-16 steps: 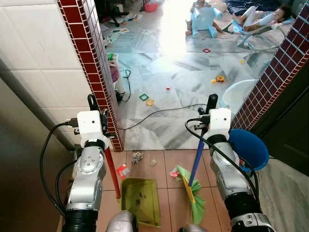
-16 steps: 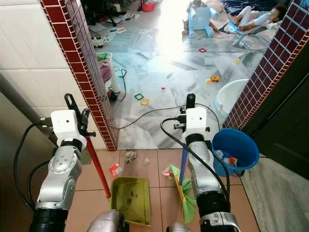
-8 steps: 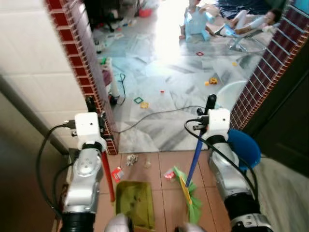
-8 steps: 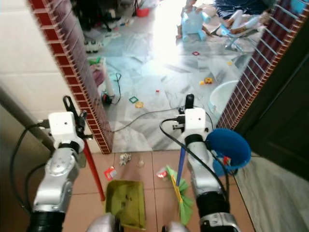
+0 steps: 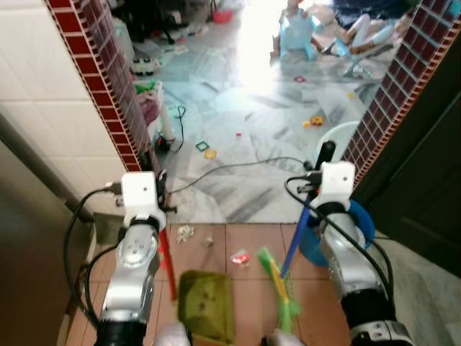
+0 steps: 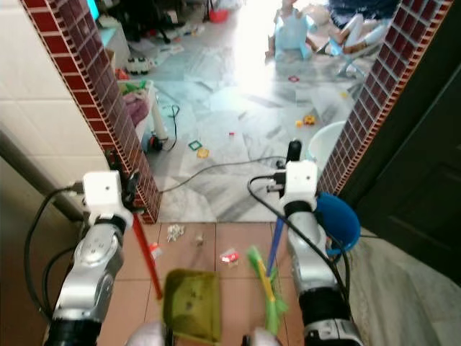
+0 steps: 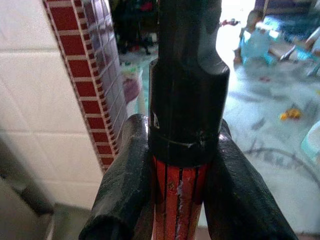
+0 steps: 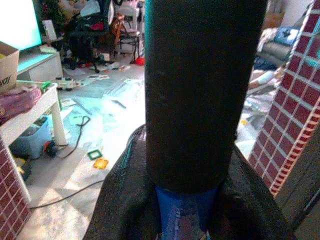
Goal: Sweep floor
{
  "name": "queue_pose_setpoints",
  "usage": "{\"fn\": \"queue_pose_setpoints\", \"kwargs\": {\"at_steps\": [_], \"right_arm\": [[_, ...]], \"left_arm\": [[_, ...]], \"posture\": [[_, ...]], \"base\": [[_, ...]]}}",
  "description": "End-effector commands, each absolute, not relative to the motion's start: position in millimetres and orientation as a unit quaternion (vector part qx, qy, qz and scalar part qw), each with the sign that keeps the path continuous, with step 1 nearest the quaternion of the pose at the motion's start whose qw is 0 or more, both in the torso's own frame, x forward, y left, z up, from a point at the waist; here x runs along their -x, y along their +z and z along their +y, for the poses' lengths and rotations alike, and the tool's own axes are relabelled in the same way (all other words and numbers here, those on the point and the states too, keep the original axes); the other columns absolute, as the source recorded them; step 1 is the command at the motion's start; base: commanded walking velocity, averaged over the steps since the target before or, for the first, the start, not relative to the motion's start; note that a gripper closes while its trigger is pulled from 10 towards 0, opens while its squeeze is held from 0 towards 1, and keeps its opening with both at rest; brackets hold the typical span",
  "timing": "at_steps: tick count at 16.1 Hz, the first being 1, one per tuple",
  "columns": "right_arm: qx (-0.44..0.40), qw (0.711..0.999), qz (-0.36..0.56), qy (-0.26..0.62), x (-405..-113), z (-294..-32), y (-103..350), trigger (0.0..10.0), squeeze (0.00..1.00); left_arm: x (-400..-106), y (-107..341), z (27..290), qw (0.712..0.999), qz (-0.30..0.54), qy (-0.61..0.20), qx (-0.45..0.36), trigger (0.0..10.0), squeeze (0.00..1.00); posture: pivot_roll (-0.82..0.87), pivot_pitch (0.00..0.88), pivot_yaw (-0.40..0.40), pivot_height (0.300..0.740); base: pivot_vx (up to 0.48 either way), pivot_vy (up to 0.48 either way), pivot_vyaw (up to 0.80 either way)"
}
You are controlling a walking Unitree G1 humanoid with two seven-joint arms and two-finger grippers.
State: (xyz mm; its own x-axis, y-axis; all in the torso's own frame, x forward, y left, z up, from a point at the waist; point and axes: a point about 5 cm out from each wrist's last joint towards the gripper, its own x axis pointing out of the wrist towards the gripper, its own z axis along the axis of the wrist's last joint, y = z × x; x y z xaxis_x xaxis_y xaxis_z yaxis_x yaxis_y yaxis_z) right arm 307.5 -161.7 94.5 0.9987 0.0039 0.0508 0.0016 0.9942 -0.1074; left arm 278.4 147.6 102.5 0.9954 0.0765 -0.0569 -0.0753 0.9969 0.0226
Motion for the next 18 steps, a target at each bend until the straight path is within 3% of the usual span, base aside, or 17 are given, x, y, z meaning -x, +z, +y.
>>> {"fn": "queue_pose_setpoints", "kwargs": {"at_steps": [1, 5, 16, 18], "right_arm": [[0.062, 0.997, -0.039, 0.013, -310, -154, 102, 10.0, 0.0], [0.061, 0.995, -0.073, 0.005, -318, -155, 119, 10.0, 0.0], [0.067, 0.995, -0.078, -0.001, -321, -161, 123, 10.0, 0.0], [0.069, 0.995, -0.074, -0.001, -321, -162, 122, 10.0, 0.0]], "left_arm": [[-281, 121, 157, 0.998, -0.011, 0.055, -0.015, 10.0, 0.0], [-274, 119, 165, 0.997, -0.017, 0.068, -0.009, 10.0, 0.0], [-279, 121, 162, 0.998, -0.021, 0.064, -0.003, 10.0, 0.0], [-280, 120, 164, 0.997, -0.015, 0.07, 0.004, 10.0, 0.0]], "posture": [[-0.01, 0.0, 0.009, 0.74], [-0.01, 0.0, 0.01, 0.74], [-0.03, 0.0, 0.014, 0.74], [-0.03, 0.0, 0.013, 0.74]], "base": [[0.0, 0.0, 0.0], [0.069, 0.0, 0.0], [0.409, 0.0, 0.0], [0.33, 0.349, 0.0]]}}
